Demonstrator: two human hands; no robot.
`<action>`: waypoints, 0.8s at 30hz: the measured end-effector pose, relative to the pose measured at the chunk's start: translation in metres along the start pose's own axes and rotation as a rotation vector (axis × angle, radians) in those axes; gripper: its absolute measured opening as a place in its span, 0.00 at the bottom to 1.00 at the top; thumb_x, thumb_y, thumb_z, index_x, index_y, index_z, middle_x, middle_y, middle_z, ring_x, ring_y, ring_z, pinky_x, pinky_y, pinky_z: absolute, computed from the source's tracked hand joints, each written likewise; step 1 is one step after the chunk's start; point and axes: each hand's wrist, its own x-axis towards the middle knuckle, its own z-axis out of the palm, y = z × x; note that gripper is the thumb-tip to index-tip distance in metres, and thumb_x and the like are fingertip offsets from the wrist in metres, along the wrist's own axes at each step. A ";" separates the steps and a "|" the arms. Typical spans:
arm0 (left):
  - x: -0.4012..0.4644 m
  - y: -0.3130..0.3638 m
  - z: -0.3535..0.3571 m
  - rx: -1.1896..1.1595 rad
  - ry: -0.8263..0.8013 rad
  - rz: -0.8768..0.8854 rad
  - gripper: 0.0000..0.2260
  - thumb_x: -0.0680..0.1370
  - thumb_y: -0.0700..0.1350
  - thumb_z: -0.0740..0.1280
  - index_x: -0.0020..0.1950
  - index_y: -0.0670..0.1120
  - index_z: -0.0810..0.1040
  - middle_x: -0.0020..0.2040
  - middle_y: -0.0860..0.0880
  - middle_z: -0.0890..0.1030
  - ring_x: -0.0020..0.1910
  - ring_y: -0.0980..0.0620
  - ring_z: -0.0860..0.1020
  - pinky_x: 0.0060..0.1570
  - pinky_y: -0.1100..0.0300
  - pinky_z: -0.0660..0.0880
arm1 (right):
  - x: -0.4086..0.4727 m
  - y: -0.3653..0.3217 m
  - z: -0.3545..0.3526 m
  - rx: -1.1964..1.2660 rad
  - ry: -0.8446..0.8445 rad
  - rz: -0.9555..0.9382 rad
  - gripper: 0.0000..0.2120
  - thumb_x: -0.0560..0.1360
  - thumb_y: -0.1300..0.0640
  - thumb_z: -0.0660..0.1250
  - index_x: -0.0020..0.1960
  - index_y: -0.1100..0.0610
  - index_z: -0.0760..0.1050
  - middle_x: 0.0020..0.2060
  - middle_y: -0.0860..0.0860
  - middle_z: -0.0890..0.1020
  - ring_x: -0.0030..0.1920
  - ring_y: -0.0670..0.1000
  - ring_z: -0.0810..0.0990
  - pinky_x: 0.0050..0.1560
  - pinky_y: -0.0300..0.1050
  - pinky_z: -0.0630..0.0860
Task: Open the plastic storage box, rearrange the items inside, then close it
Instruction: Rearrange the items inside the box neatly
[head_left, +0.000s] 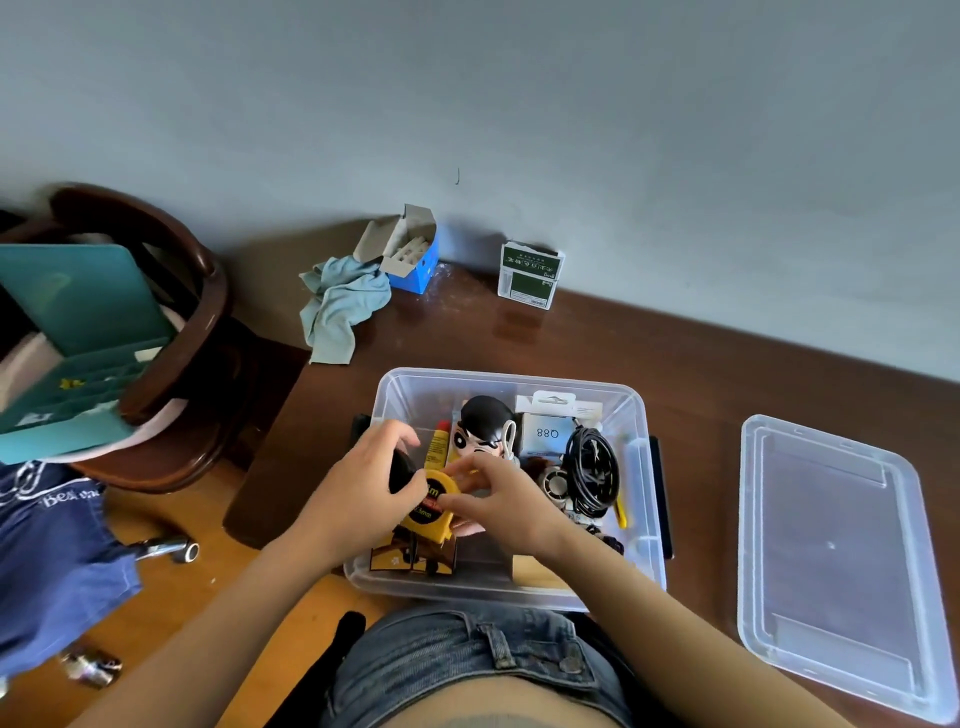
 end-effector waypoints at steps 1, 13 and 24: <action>-0.004 -0.002 0.000 -0.008 0.002 0.006 0.11 0.76 0.48 0.67 0.54 0.54 0.67 0.49 0.60 0.70 0.48 0.59 0.74 0.41 0.69 0.70 | 0.004 0.001 0.005 -0.057 0.001 0.014 0.14 0.74 0.57 0.70 0.57 0.57 0.72 0.46 0.53 0.80 0.42 0.53 0.84 0.45 0.49 0.82; -0.018 -0.011 0.018 0.044 -0.061 0.185 0.16 0.75 0.54 0.68 0.60 0.54 0.69 0.52 0.62 0.70 0.50 0.63 0.72 0.47 0.74 0.70 | -0.023 0.014 -0.030 -0.371 0.296 -0.126 0.03 0.76 0.54 0.66 0.45 0.50 0.79 0.36 0.42 0.80 0.36 0.42 0.78 0.39 0.39 0.75; -0.025 -0.013 0.023 0.119 -0.011 0.267 0.29 0.74 0.66 0.59 0.70 0.53 0.67 0.64 0.62 0.67 0.64 0.69 0.59 0.65 0.64 0.57 | -0.056 0.039 -0.097 -0.484 0.617 0.076 0.06 0.74 0.49 0.66 0.47 0.50 0.77 0.36 0.41 0.80 0.35 0.43 0.79 0.35 0.39 0.74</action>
